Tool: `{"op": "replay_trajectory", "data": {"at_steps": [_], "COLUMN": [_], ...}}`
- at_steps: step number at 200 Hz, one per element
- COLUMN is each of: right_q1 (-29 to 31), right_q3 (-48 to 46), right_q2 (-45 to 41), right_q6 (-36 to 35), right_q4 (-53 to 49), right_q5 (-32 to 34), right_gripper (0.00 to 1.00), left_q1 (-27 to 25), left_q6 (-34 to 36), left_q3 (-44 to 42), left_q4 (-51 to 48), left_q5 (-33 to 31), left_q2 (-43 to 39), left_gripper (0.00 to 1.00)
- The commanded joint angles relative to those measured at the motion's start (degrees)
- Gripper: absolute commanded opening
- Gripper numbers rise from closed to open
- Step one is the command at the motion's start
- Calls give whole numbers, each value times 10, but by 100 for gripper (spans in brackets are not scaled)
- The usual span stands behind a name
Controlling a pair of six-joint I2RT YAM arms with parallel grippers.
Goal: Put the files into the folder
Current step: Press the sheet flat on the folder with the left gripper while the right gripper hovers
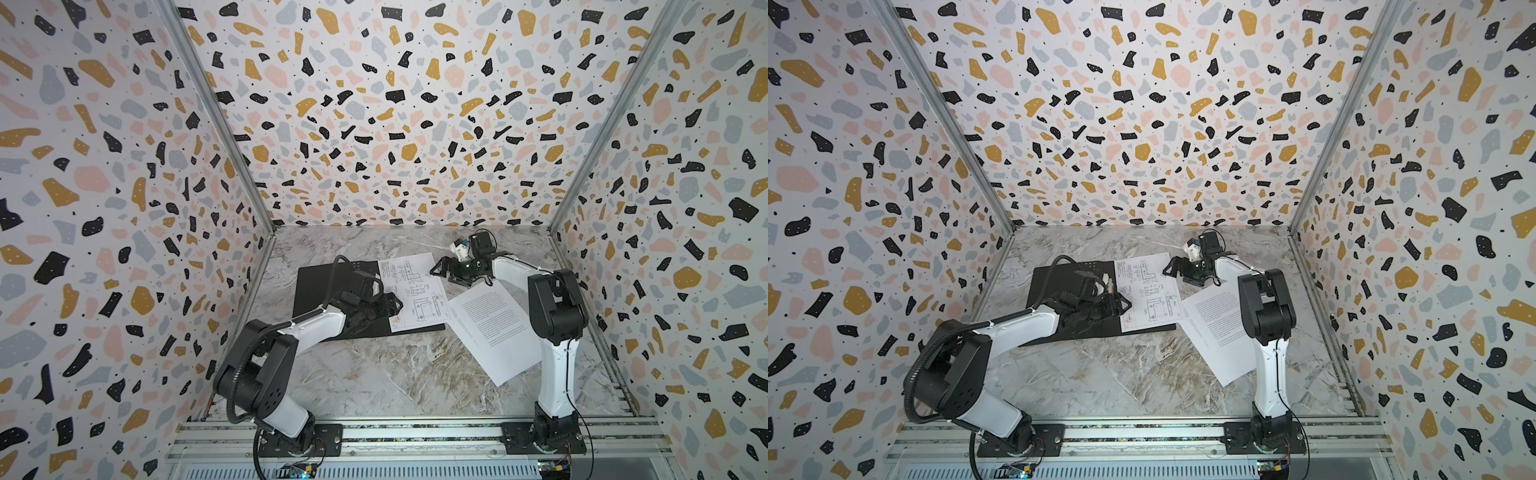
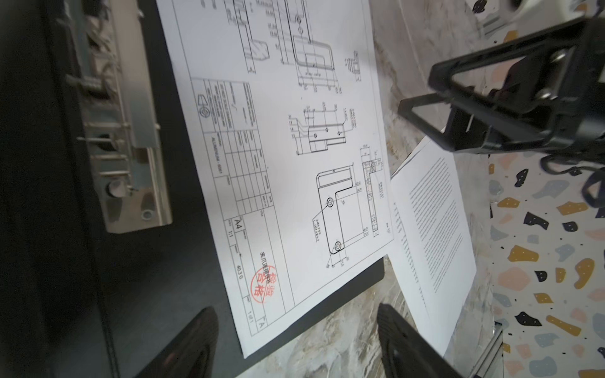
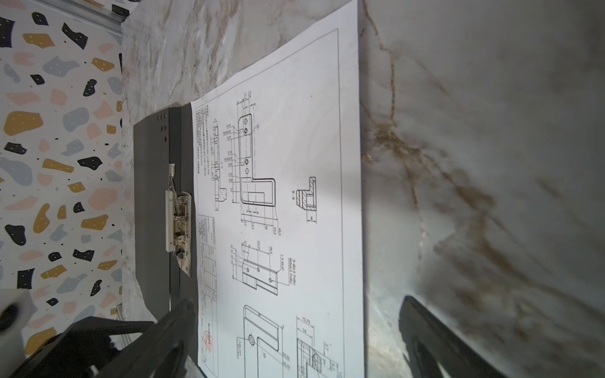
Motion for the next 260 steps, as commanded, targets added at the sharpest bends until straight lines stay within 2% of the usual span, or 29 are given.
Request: {"op": "replay_trajectory", "data": {"at_steps": [1, 20, 80, 260], "right_q1": [6, 8, 19, 40], "right_q3": [22, 32, 21, -78], "right_q2": [14, 27, 27, -39], "right_q6": [4, 3, 4, 55], "right_q4": [-9, -11, -8, 65], "right_q5": [-1, -1, -15, -37], "right_gripper": [97, 97, 97, 97], "left_q1": [20, 42, 95, 120], "left_q6": [12, 19, 37, 44], "left_q3": [-3, -17, -52, -63], "left_q4": [-24, -27, -23, -4], "left_q5": [-22, -26, -22, -6], "left_q2": [-25, -36, -39, -31], "left_gripper": [82, 88, 89, 89]}}
